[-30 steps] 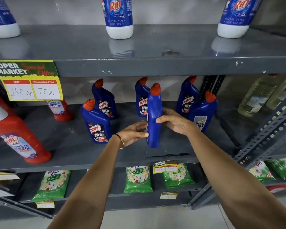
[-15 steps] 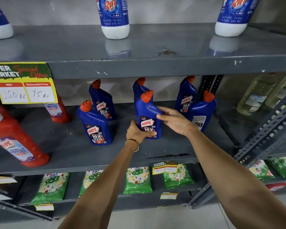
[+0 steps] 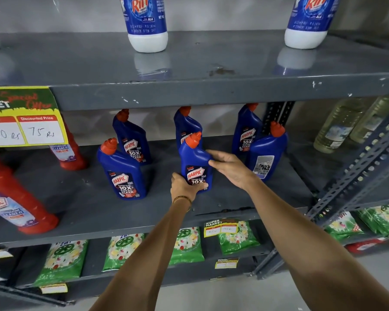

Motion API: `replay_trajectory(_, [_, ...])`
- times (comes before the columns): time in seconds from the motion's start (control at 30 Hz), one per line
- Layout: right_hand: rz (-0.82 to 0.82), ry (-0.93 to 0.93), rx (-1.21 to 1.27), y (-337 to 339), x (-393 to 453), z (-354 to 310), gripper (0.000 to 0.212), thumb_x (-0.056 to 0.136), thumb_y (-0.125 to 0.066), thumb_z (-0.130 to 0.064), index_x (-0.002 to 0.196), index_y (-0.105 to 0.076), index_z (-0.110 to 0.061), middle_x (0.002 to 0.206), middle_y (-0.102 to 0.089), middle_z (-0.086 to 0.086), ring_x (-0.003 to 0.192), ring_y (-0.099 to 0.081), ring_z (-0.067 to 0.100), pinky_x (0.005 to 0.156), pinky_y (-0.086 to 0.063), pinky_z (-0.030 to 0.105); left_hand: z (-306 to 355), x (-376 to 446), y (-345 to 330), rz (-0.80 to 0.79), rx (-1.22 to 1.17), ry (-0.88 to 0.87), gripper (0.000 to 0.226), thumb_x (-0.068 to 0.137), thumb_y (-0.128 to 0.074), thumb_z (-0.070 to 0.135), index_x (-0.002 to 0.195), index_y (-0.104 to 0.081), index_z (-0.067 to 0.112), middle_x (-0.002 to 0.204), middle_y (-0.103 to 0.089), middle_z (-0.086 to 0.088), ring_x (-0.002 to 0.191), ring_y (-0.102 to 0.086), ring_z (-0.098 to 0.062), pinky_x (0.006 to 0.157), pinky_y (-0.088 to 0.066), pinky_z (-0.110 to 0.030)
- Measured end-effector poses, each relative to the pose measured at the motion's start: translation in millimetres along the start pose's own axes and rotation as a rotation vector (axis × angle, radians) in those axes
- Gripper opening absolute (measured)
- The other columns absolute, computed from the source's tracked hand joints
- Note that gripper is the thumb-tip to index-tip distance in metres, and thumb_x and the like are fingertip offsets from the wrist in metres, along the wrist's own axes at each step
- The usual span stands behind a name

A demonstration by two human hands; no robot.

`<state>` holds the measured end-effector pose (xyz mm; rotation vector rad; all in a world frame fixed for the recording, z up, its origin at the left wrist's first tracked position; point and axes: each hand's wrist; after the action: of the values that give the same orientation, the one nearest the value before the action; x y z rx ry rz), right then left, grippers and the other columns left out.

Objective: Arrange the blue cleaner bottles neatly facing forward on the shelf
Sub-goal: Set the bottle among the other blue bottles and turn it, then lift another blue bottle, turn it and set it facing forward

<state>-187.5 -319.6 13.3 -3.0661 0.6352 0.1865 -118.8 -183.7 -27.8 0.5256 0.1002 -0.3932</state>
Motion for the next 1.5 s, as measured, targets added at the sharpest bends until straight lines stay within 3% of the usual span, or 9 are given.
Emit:
replay_trajectory(0.1, [0.092, -0.018, -0.001, 1, -3, 3, 0.048, 0.086, -0.059, -0.009, 0.133, -0.047, -0.014, 0.123, -0.060, -0.006, 0.106, -0.057, 0.003, 0.078, -0.047, 0.015, -1, -6, -5, 0.008, -0.024, 0.024, 0.075, 0.055, -0.086, 0.027, 0.109, -0.041, 0.002, 0.124, -0.051, -0.017, 0.109, -0.055, -0.034, 0.090, -0.048, -0.043])
replay_trajectory(0.27, [0.262, -0.096, -0.102, 4, -17, 14, 0.051, 0.083, -0.065, -0.017, 0.131, -0.050, -0.013, 0.136, -0.054, 0.010, 0.125, -0.049, 0.020, 0.107, -0.037, 0.035, -10, -22, -8, 0.016, -0.016, 0.051, 0.066, 0.066, -0.080, 0.027, 0.112, -0.041, -0.001, 0.128, -0.049, -0.020, 0.113, -0.052, -0.037, 0.091, -0.045, -0.042])
replay_trajectory(0.5, [0.675, -0.088, -0.118, 24, -54, 31, 0.050, 0.085, -0.063, -0.017, 0.131, -0.048, -0.011, 0.139, -0.049, 0.014, 0.127, -0.048, 0.024, 0.094, -0.037, 0.026, -15, -59, -29, -0.042, 0.033, -0.025, 0.057, 0.076, -0.071, 0.029, 0.116, -0.042, 0.000, 0.127, -0.051, -0.019, 0.113, -0.052, -0.036, 0.091, -0.044, -0.039])
replay_trajectory(0.63, [0.831, -0.085, -0.170, 44, -71, 34, 0.046, 0.082, -0.064, -0.015, 0.126, -0.051, -0.010, 0.128, -0.059, 0.013, 0.115, -0.056, 0.026, 0.083, -0.040, 0.025, -1, -72, -54, -0.102, 0.083, -0.118, 0.062, 0.078, -0.069, 0.028, 0.124, -0.037, 0.001, 0.134, -0.047, -0.019, 0.118, -0.049, -0.037, 0.093, -0.044, -0.042])
replay_trajectory(0.73, [0.903, -0.088, -0.167, 71, -76, 33, 0.047, 0.082, -0.064, -0.013, 0.127, -0.049, -0.009, 0.130, -0.058, 0.014, 0.117, -0.055, 0.028, 0.085, -0.040, 0.028, 17, -73, -78, -0.166, 0.138, -0.168, 0.066, 0.079, -0.067, 0.032, 0.129, -0.037, 0.002, 0.136, -0.045, -0.017, 0.121, -0.048, -0.035, 0.095, -0.043, -0.040])
replay_trajectory(1.0, [0.628, -0.152, -0.182, 138, -55, 20, 0.071, 0.079, -0.069, -0.015, 0.140, -0.032, -0.011, 0.142, -0.044, 0.016, 0.127, -0.046, 0.027, 0.096, -0.041, 0.034, 82, -40, -127, -0.224, 0.160, -0.199, 0.062, 0.071, -0.074, 0.026, 0.120, -0.044, 0.002, 0.128, -0.052, -0.019, 0.114, -0.053, -0.035, 0.089, -0.047, -0.040])
replay_trajectory(1.13, [0.465, -0.048, -0.231, 158, -46, 15, 0.051, 0.074, -0.073, -0.008, 0.121, -0.052, -0.009, 0.123, -0.060, 0.015, 0.106, -0.059, 0.024, 0.082, -0.046, 0.033, 104, -21, -136, -0.270, 0.091, -0.231, 0.064, 0.064, -0.078, 0.007, 0.121, -0.048, 0.003, 0.124, -0.060, -0.017, 0.113, -0.057, -0.032, 0.094, -0.048, -0.038])
replay_trajectory(1.23, [0.416, -0.040, -0.282, 164, -42, 18, 0.043, 0.073, -0.074, -0.010, 0.112, -0.058, -0.009, 0.117, -0.065, 0.016, 0.098, -0.061, 0.022, 0.086, -0.050, 0.036, 108, -15, -140, -0.298, 0.034, -0.218, 0.066, 0.062, -0.076, -0.004, 0.121, -0.048, 0.004, 0.124, -0.060, -0.017, 0.113, -0.057, -0.030, 0.094, -0.046, -0.036])
replay_trajectory(1.5, [0.396, -0.026, -0.328, 163, -37, 25, 0.038, 0.078, -0.070, -0.016, 0.112, -0.058, -0.009, 0.113, -0.067, 0.015, 0.102, -0.065, 0.028, 0.091, -0.052, 0.043, 102, -14, -140, -0.267, -0.047, -0.245, 0.061, 0.061, -0.080, 0.002, 0.116, -0.053, 0.001, 0.119, -0.063, -0.018, 0.105, -0.060, -0.028, 0.083, -0.047, -0.030])
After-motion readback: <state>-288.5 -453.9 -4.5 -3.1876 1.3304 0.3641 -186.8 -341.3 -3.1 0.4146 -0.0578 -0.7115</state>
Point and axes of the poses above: each hand's wrist, its own x-axis towards the middle knuckle, its own y-axis out of the back of the hand, z = x × y
